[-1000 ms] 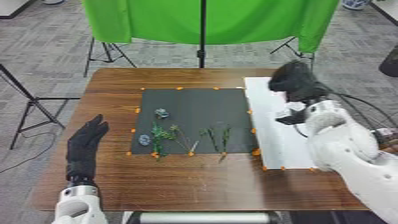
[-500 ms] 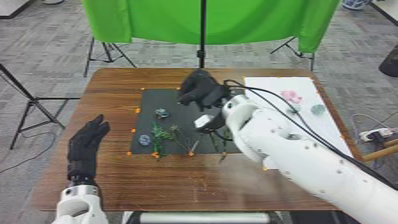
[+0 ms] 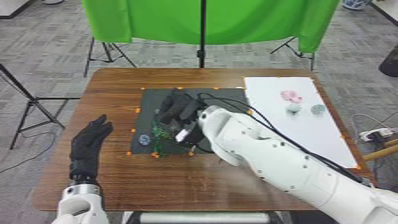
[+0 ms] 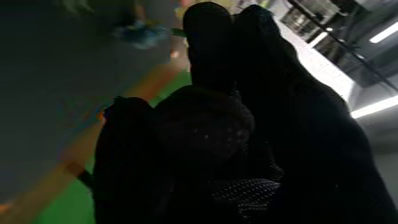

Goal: Arrange flowers

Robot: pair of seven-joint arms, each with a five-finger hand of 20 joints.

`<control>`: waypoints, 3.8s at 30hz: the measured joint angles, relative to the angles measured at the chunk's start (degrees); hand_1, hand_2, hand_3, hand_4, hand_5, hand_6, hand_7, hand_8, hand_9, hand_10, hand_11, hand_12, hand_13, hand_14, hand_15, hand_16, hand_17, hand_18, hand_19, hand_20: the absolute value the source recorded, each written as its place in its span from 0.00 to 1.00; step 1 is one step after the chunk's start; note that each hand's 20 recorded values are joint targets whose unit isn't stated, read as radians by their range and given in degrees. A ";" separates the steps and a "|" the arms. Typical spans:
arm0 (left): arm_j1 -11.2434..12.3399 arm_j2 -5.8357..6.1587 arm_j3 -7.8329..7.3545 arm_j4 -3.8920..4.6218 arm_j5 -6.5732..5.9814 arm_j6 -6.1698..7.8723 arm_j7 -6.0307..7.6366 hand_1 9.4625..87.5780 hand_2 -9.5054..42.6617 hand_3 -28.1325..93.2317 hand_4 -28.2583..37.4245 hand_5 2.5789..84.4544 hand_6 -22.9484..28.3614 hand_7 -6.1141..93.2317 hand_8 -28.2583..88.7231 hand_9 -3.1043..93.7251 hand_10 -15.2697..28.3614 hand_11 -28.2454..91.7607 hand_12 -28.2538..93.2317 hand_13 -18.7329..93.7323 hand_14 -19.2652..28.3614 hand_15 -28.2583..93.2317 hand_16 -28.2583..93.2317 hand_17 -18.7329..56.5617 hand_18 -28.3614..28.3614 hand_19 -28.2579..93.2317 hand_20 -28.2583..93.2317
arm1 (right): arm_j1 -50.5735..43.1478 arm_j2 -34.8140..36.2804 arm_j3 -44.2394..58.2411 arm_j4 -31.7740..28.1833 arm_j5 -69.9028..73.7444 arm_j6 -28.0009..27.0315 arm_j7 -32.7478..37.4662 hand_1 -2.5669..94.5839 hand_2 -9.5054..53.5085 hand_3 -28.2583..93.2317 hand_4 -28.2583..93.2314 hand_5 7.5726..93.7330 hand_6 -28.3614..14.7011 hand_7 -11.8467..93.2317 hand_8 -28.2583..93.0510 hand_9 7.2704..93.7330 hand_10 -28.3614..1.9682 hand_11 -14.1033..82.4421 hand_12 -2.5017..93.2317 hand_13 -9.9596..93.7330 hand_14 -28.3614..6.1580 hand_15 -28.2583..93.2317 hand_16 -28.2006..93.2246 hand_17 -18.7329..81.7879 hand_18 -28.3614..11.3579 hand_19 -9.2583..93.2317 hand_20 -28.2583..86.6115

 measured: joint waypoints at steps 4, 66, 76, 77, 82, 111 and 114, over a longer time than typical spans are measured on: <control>-0.04 0.04 0.06 0.01 0.01 -0.26 -0.08 0.21 0.39 0.75 0.00 0.52 0.54 0.18 0.18 0.48 0.67 0.38 0.31 0.45 0.73 0.39 0.22 0.35 0.65 0.28 0.37 | -0.14 -0.53 -0.59 2.09 -0.32 -0.36 0.49 0.68 0.00 0.68 0.12 0.83 0.66 0.31 0.36 0.96 0.65 0.23 0.47 0.96 0.80 0.72 0.54 0.83 0.45 1.00 0.76; 0.81 -0.43 -0.74 -0.33 0.14 -1.02 -1.01 0.21 0.39 0.75 0.00 0.51 0.53 0.18 0.18 0.49 0.67 0.38 0.32 0.46 0.76 0.41 0.22 0.33 0.69 0.31 0.37 | -16.56 29.46 30.46 -4.48 -29.14 -11.60 12.68 0.39 0.00 0.72 0.11 0.52 0.67 0.19 0.18 0.65 0.30 0.28 0.26 0.84 0.56 0.75 0.52 0.76 0.35 1.00 0.75; 0.83 -0.69 -0.68 -0.40 0.21 -1.15 -1.29 0.21 0.38 0.76 0.00 0.52 0.53 0.18 0.18 0.49 0.67 0.39 0.32 0.46 0.76 0.42 0.22 0.33 0.69 0.31 0.37 | -18.73 27.82 28.85 -1.85 -30.14 -12.87 13.81 0.45 0.00 0.72 0.10 0.55 0.67 0.21 0.18 0.70 0.37 0.29 0.25 0.87 0.63 0.75 0.51 0.77 0.38 1.00 0.74; 0.84 -0.71 -0.68 -0.41 0.21 -1.15 -1.29 0.21 0.38 0.75 0.00 0.52 0.53 0.18 0.18 0.49 0.67 0.39 0.32 0.46 0.76 0.42 0.22 0.33 0.69 0.31 0.37 | -18.99 27.72 28.60 -1.69 -30.18 -12.58 13.72 0.47 0.00 0.73 0.10 0.57 0.68 0.22 0.17 0.71 0.39 0.30 0.25 0.89 0.65 0.74 0.51 0.78 0.38 1.00 0.74; 0.88 -0.74 -0.72 -0.45 0.21 -1.15 -1.35 0.21 0.38 0.75 0.00 0.52 0.53 0.18 0.18 0.49 0.67 0.39 0.32 0.46 0.76 0.42 0.22 0.33 0.69 0.31 0.37 | -20.13 27.54 25.55 -0.45 -31.60 -6.61 12.69 0.59 0.00 0.69 0.09 0.70 0.69 0.26 0.25 0.82 0.52 0.30 0.34 0.93 0.72 0.74 0.52 0.81 0.41 1.00 0.76; 0.87 -0.95 -0.58 -0.56 0.20 -1.54 -1.60 0.21 0.38 0.76 0.00 0.52 0.53 0.18 0.18 0.49 0.67 0.39 0.32 0.46 0.76 0.42 0.22 0.33 0.69 0.31 0.37 | 1.01 18.15 -2.47 -8.78 -28.51 1.93 -1.63 0.68 0.00 0.65 0.12 0.82 0.64 0.29 0.36 0.94 0.62 0.23 0.47 0.96 0.77 0.73 0.53 0.84 0.46 1.00 0.76; 0.87 -0.95 -0.55 -0.56 0.20 -1.61 -1.77 0.21 0.38 0.76 0.00 0.51 0.54 0.18 0.18 0.49 0.67 0.39 0.32 0.46 0.76 0.41 0.22 0.33 0.69 0.31 0.37 | 0.52 16.48 -4.67 -8.99 -28.30 1.75 -1.68 0.67 0.00 0.64 0.12 0.80 0.63 0.28 0.35 0.93 0.62 0.23 0.46 0.96 0.77 0.73 0.54 0.84 0.45 1.00 0.76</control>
